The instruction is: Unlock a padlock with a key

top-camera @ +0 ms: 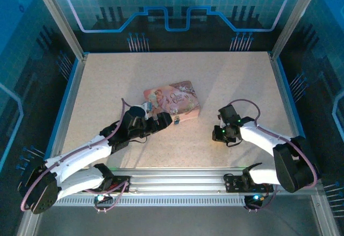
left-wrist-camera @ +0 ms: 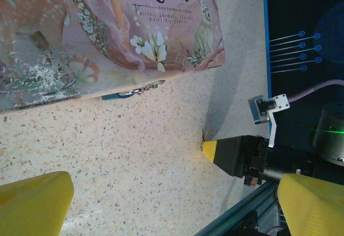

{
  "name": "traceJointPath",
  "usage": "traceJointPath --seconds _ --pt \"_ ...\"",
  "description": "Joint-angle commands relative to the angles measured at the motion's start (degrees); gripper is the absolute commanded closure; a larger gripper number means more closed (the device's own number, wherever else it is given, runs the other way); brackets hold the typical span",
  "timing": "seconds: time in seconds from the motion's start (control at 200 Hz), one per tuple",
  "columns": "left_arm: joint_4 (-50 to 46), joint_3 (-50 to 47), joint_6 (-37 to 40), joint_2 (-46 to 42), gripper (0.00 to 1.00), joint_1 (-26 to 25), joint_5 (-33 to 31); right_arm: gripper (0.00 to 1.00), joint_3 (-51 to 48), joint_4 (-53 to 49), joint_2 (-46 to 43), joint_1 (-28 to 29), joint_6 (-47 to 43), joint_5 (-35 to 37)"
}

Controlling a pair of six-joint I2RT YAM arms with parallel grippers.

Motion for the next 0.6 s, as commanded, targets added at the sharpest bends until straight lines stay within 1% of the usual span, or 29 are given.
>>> traceJointPath --seconds 0.0,0.145,0.305,0.485,0.595 --pt "0.3 -0.4 -0.7 0.4 0.01 -0.5 -1.3 0.82 1.4 -0.7 0.7 1.0 0.2 0.7" --pt "0.3 -0.3 -0.5 0.3 0.01 -0.4 -1.4 0.89 1.5 -0.8 0.9 1.1 0.1 0.8" --pt "0.4 -0.5 -0.5 0.1 0.01 -0.4 -1.5 0.95 1.6 -0.8 0.8 1.1 -0.1 0.5" --pt "0.7 -0.6 -1.2 -0.2 0.01 -0.5 -1.2 0.98 1.5 0.0 0.0 1.1 -0.2 -1.2" --pt "2.3 -1.1 -3.7 -0.4 0.01 -0.4 -0.3 0.99 1.6 0.8 -1.2 1.1 0.1 -2.7"
